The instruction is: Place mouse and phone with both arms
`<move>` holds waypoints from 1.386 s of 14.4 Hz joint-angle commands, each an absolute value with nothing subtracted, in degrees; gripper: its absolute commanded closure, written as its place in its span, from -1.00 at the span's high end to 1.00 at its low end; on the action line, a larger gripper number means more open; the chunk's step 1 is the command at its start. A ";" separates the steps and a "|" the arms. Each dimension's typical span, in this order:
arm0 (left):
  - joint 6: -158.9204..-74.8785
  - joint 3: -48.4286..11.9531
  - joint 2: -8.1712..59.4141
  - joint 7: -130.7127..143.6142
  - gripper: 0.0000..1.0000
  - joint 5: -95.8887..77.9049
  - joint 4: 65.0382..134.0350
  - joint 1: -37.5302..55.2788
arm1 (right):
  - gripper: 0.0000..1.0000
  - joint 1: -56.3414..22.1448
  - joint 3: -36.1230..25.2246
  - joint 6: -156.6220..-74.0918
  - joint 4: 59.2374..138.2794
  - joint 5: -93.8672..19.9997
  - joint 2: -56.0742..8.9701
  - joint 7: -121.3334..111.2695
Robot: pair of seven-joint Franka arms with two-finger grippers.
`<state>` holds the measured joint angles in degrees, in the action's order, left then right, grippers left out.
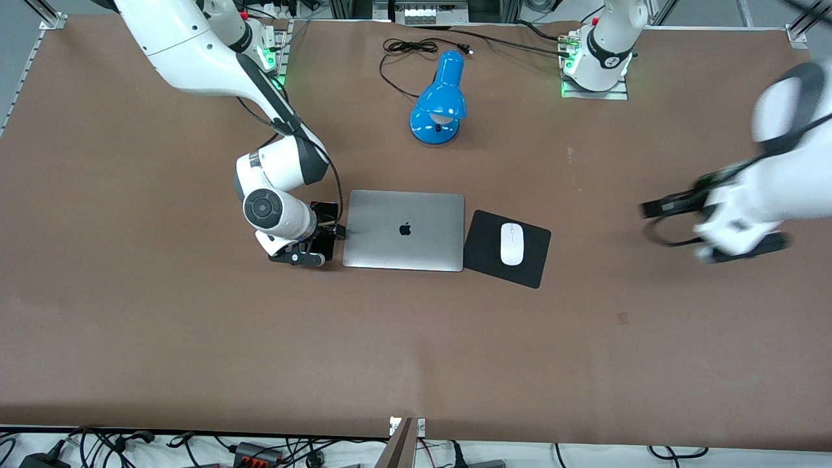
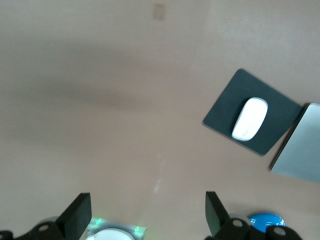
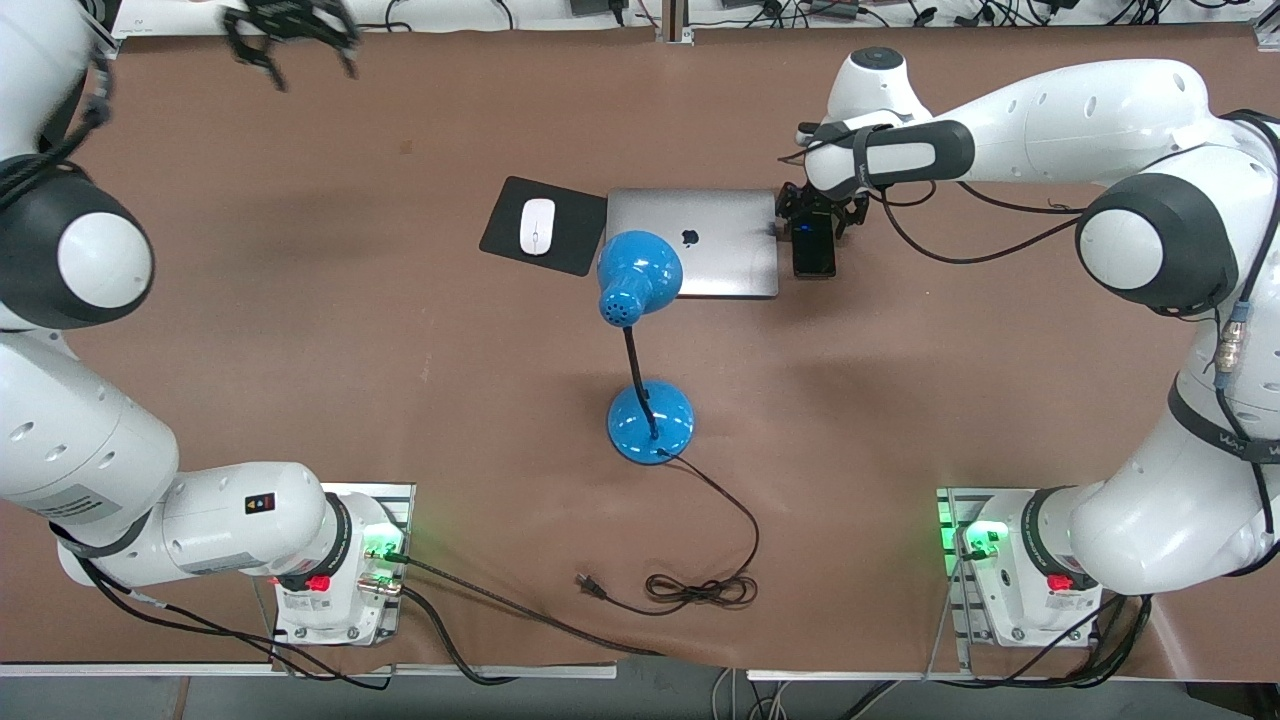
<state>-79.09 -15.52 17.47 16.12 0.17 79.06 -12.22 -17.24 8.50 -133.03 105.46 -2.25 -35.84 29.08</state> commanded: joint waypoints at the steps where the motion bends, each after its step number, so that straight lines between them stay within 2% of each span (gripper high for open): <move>1: -76.29 -16.43 14.44 12.66 1.00 0.79 78.65 -13.80 | 1.00 -17.14 8.18 -128.43 103.28 -2.12 -31.65 29.36; 3: -77.16 -18.88 9.61 12.92 1.00 0.79 84.08 -13.45 | 1.00 -16.79 7.56 -122.11 99.08 -2.02 -29.11 29.71; 5: -84.34 -20.39 4.16 12.92 1.00 0.35 92.42 -13.89 | 1.00 -16.00 6.16 -115.00 93.02 -1.85 -27.34 29.27; 6: -85.77 -20.48 2.74 12.92 1.00 0.35 94.46 -13.80 | 1.00 -15.74 5.11 -112.09 90.20 -1.85 -26.55 29.09; 13: -87.63 -20.04 3.08 11.34 1.00 0.26 94.13 -15.29 | 1.00 -15.21 -3.24 -95.47 72.18 0.00 -25.58 24.80; 17: -85.70 -19.95 6.32 11.60 1.00 0.88 88.69 -14.94 | 1.00 -14.77 -6.59 -93.43 70.40 -0.09 -25.05 16.18; 20: -85.17 -19.95 7.37 11.43 1.00 0.70 88.24 -15.20 | 1.00 -14.06 -8.00 -93.34 69.79 -0.09 -23.91 11.87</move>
<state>-86.73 -20.00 5.13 12.63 0.14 90.77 -15.05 -14.38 -7.54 -94.91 71.70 -0.56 -24.29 14.55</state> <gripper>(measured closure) 0.000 0.000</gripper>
